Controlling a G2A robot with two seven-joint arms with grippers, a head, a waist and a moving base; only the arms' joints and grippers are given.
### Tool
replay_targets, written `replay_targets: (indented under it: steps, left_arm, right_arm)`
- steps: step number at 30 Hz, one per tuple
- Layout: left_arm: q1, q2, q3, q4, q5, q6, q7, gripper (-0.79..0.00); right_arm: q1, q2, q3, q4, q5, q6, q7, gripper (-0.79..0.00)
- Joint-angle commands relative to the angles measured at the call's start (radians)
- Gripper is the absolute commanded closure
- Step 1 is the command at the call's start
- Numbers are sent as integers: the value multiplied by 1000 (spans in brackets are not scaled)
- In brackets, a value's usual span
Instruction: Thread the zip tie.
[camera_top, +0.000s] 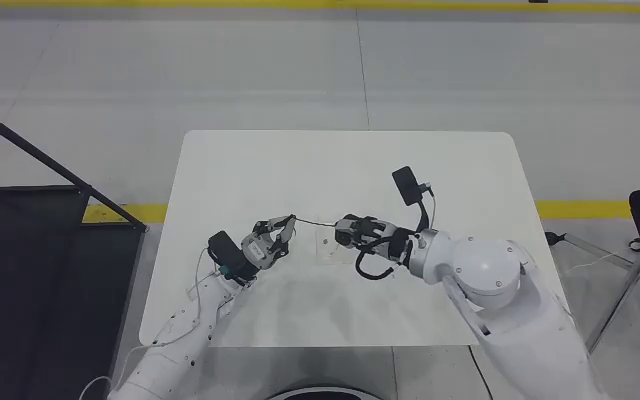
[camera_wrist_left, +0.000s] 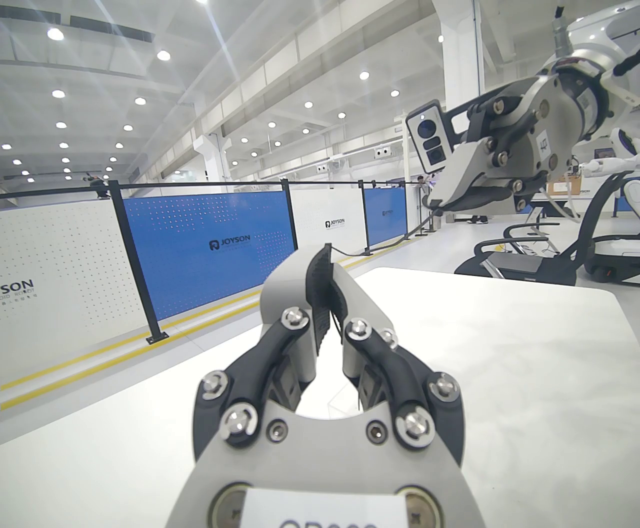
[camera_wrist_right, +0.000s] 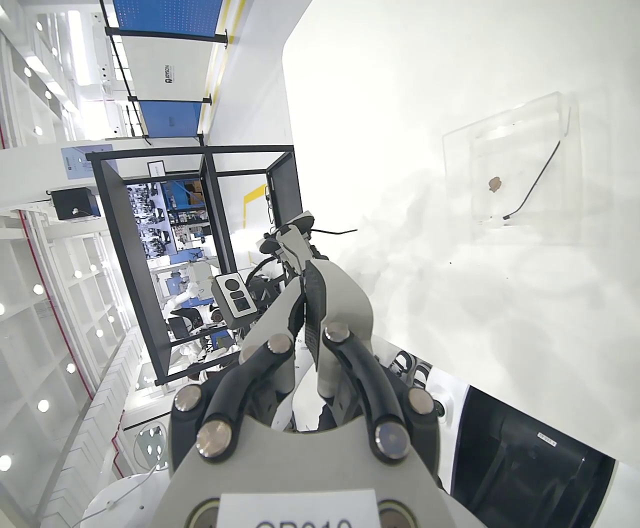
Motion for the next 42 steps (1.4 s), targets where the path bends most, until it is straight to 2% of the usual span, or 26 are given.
replay_targets:
  steps: [1, 16, 23, 28, 36, 42]
  left_arm:
    - [0, 0, 0, 0, 0, 0, 0, 0]
    - [0, 0, 0, 0, 0, 0, 0, 0]
    - [0, 0, 0, 0, 0, 0, 0, 0]
    - [21, -1, -14, -38, -25, 29, -42, 0]
    - [30, -3, -19, -50, -24, 58, -52, 0]
    - [28, -4, -16, -49, -15, 52, -49, 0]
  right_arm:
    - [-1, -1, 0, 3, 7, -8, -6, 0]
    - [-44, -13, 13, 2, 73, -117, -100, 0]
    - [-36, -9, 9, -3, 43, -70, -68, 0]
    - [-38, -5, 8, -24, 9, -30, -55, 0]
    - [-77, 4, 31, -60, -14, -32, -41, 0]
    - [-59, 3, 21, -47, -16, -21, -29, 0]
